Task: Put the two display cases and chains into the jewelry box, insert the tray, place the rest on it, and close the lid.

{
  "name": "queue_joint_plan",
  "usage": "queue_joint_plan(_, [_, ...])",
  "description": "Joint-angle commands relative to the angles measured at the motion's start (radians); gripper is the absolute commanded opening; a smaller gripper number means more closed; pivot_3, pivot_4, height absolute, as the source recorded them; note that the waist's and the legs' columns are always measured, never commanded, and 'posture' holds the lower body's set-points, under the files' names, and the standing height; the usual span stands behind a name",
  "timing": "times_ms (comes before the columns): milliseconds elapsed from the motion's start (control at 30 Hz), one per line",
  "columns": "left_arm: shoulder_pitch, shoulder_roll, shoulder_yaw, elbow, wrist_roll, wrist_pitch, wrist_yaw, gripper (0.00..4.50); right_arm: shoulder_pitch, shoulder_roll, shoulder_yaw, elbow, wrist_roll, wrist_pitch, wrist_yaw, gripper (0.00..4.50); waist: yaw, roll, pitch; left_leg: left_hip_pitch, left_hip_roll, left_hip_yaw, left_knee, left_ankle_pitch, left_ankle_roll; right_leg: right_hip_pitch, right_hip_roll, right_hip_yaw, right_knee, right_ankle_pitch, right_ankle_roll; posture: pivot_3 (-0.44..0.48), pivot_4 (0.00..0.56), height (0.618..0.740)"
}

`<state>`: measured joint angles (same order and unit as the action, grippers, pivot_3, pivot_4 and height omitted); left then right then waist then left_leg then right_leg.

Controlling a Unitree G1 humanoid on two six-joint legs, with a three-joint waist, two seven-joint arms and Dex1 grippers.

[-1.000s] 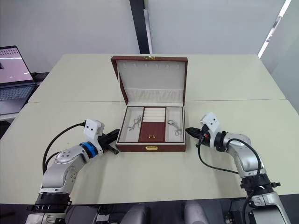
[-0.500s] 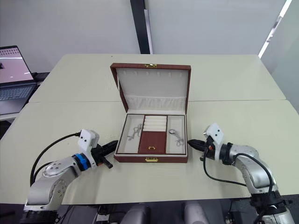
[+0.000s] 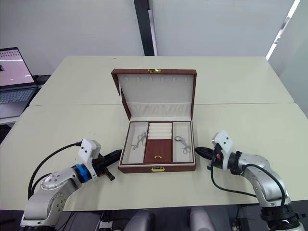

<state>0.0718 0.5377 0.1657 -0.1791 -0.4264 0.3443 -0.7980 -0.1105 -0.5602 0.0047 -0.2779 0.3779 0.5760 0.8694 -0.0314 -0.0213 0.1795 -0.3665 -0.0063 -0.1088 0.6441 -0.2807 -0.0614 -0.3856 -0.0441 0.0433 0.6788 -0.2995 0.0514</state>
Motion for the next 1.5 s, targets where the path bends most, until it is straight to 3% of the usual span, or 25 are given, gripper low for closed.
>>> queue_joint_plan(33, [0.036,-0.018,0.06,-0.03,-0.035,-0.116,-0.035,0.0,-0.009,-0.017,-0.046,-0.001,0.04,-0.013,0.011,0.02,0.0,0.0,0.0,0.0,0.0,0.0,0.0,0.0,0.0,0.0,0.0,0.0,0.0,0.0,0.0,0.0,0.15,0.74])
queue_joint_plan(333, [0.237,-0.084,0.167,-0.212,-0.092,-0.218,0.017,0.0,-0.056,-0.071,-0.078,0.154,0.03,-0.102,0.052,0.02,0.0,0.0,0.0,0.0,0.0,0.001,0.0,0.0,0.0,0.0,0.0,0.001,0.0,0.0,0.0,0.0,0.15,0.74])
queue_joint_plan(767, [0.634,-0.26,0.091,-0.376,-0.132,-0.6,-0.148,0.0,-0.209,-0.086,-0.054,0.401,-0.03,-0.243,0.12,0.02,-0.001,-0.001,0.001,0.001,0.0,0.002,0.0,0.0,0.0,0.001,0.0,0.001,-0.001,0.0,0.0,0.0,0.15,0.74])
queue_joint_plan(1133, [0.697,-0.265,0.076,-0.478,-0.127,-0.655,-0.073,0.0,-0.468,-0.059,-0.051,0.746,-0.093,-0.41,0.163,0.02,-0.004,-0.001,0.002,0.001,0.001,0.002,0.001,0.0,0.0,0.002,0.001,0.002,-0.002,0.0,0.0,0.0,0.15,0.74])
queue_joint_plan(1500, [0.734,-0.27,0.045,-0.537,-0.096,-0.664,-0.006,0.0,-0.821,0.028,-0.076,1.167,-0.145,-0.633,0.099,0.02,-0.008,-0.001,0.002,0.001,0.001,0.002,0.0,0.0,0.001,0.001,0.002,0.002,-0.002,0.0,0.0,0.0,0.15,0.74])
